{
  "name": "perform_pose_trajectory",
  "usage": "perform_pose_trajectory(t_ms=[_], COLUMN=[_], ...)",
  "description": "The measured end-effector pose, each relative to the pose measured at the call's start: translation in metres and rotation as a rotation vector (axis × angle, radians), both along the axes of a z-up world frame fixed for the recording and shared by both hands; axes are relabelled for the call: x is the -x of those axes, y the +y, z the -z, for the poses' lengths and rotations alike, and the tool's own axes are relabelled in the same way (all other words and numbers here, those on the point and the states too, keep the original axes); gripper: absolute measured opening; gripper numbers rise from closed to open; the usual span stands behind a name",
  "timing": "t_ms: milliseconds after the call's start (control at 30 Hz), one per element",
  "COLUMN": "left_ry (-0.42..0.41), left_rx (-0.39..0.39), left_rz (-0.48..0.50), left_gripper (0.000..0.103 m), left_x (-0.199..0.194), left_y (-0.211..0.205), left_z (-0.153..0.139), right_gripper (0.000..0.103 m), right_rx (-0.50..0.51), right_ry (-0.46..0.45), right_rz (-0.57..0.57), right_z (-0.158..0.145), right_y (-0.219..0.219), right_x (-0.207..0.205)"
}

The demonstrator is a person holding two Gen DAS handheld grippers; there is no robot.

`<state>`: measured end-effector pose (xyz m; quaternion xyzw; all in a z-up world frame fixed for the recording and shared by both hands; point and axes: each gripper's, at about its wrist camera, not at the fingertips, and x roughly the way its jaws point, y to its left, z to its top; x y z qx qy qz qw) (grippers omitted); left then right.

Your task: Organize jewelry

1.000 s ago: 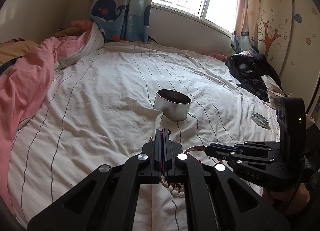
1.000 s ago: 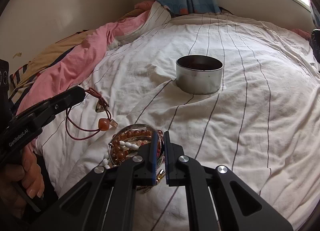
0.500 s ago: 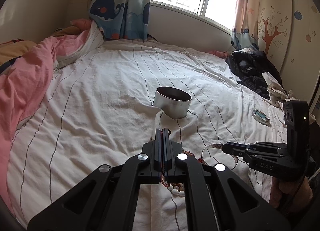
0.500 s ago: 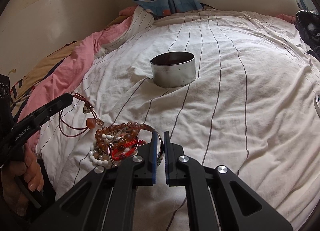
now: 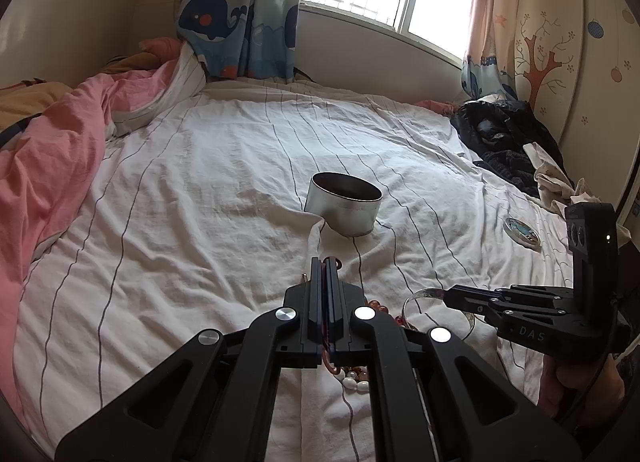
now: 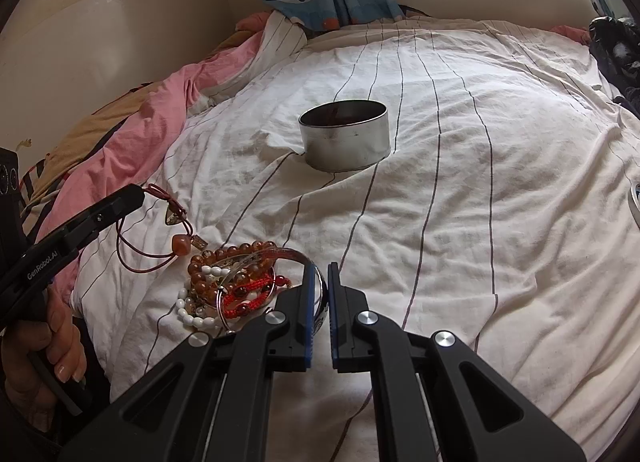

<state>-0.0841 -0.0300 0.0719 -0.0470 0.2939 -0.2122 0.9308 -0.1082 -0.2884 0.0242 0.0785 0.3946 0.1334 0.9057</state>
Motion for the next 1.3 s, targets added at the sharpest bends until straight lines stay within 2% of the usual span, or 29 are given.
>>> perform_pose_trajectory(t_ms=[1067,1300], left_ry=[0.0,0.01], left_rx=[0.0,0.049], left_rz=[0.002,0.022], left_gripper=[0.002,0.002], left_x=[-0.001,0.001], left_y=[-0.001,-0.001], left_z=[0.0,-0.001], right_gripper=[0.007,0.007], right_rx=[-0.005,-0.013], right_ry=[-0.003,-0.016], right_rz=[0.012,0.031], right_z=[0.001,-0.004], right_y=[-0.006,-0.011], right_x=[0.001,-0.003])
